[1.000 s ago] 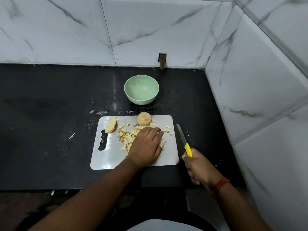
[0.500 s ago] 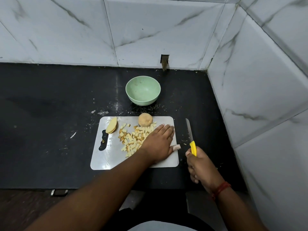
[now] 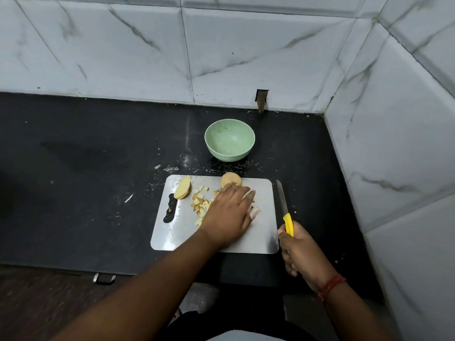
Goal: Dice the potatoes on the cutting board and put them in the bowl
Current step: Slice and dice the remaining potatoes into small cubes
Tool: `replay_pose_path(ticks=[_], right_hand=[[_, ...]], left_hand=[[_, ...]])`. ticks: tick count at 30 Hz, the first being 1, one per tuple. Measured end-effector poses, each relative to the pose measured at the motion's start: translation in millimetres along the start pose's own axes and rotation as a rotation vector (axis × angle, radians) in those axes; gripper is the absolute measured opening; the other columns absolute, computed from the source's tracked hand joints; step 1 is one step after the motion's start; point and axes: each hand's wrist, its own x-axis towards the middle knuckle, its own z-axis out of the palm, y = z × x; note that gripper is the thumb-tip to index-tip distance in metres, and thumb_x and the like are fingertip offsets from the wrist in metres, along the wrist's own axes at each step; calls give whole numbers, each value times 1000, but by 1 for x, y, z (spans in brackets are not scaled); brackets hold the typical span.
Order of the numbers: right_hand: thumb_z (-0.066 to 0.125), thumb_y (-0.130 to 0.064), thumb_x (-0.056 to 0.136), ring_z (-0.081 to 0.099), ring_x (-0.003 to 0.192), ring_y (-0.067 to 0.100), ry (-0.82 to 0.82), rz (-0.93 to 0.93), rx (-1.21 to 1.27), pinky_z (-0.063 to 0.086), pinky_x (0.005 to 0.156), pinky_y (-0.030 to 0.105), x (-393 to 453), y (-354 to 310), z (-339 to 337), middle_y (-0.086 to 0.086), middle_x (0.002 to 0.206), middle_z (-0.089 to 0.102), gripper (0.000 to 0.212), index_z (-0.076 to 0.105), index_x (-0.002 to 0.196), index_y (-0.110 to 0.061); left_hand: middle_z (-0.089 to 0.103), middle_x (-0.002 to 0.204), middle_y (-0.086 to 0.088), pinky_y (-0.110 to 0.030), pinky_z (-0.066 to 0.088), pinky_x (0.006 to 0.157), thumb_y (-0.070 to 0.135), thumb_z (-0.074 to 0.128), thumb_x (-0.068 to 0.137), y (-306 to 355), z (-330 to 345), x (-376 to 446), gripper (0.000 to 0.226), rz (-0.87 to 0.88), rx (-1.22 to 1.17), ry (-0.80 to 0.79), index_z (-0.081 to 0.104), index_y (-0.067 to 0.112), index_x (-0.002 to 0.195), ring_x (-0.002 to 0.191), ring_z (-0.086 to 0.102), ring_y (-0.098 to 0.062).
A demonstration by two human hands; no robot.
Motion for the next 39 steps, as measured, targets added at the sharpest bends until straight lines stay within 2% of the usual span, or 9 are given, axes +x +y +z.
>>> replay_pose_path(ticks=[3, 5, 8, 11, 20, 25, 29, 33, 39], right_hand=[[43, -26, 102, 29, 42, 13, -21, -3, -24, 30, 40, 24, 1, -3, 5, 3, 58, 36, 14, 48, 99, -13], [43, -25, 102, 29, 41, 13, -33, 5, -25, 29, 40, 24, 1, -5, 10, 2, 56, 36, 14, 47, 100, -12], [44, -25, 103, 29, 41, 12, -51, 14, -35, 29, 39, 24, 3, -9, 18, 0, 56, 36, 13, 48, 101, -12], [44, -26, 103, 29, 42, 13, -70, 22, -59, 29, 40, 25, 7, -11, 26, 2, 56, 36, 14, 48, 100, -12], [43, -26, 104, 33, 41, 12, -117, -21, -122, 32, 39, 26, 15, -27, 46, -2, 52, 39, 12, 50, 102, -16], [44, -27, 104, 32, 43, 10, -130, -12, -98, 32, 39, 25, 14, -27, 50, -4, 53, 37, 10, 52, 102, -21], [45, -27, 103, 32, 43, 11, -119, -2, -111, 32, 39, 25, 12, -23, 49, -3, 53, 37, 9, 51, 100, -21], [44, -26, 103, 32, 43, 10, -111, 12, -108, 32, 39, 25, 11, -21, 47, -3, 53, 37, 10, 50, 101, -17], [45, -26, 103, 32, 42, 11, -110, 9, -110, 32, 39, 26, 8, -20, 44, -2, 54, 38, 13, 49, 102, -14]], left_hand=[[60, 130, -9, -46, 38, 113, 32, 48, 95, -22, -13, -8, 49, -181, -41, 118, 58, 11, 137, 120, 54, -30], [60, 131, -11, -46, 43, 107, 30, 54, 95, -42, -19, -13, 48, -364, -5, 134, 58, 10, 138, 119, 55, -31], [55, 137, -16, -49, 42, 107, 35, 52, 96, -69, -24, -21, 55, -609, 23, 80, 53, 7, 144, 124, 51, -36], [48, 145, -16, -50, 37, 111, 34, 52, 99, -88, -28, -28, 56, -733, 36, -47, 45, 13, 150, 131, 46, -36], [59, 129, -5, -43, 41, 100, 24, 49, 102, -104, -35, -28, 33, -651, 67, -125, 59, 17, 132, 117, 51, -29], [53, 139, -8, -48, 33, 111, 34, 56, 104, -105, -39, -22, 52, -743, -82, -142, 44, 21, 152, 130, 45, -31], [46, 143, -12, -48, 30, 115, 33, 65, 99, -107, -41, -20, 67, -804, -190, -132, 35, 20, 158, 136, 38, -34], [41, 140, -13, -42, 35, 111, 22, 63, 99, -106, -39, -21, 70, -817, -286, -90, 30, 18, 160, 134, 35, -32], [39, 137, -13, -43, 38, 109, 16, 58, 97, -102, -42, -14, 68, -824, -309, -69, 31, 17, 159, 131, 37, -33]])
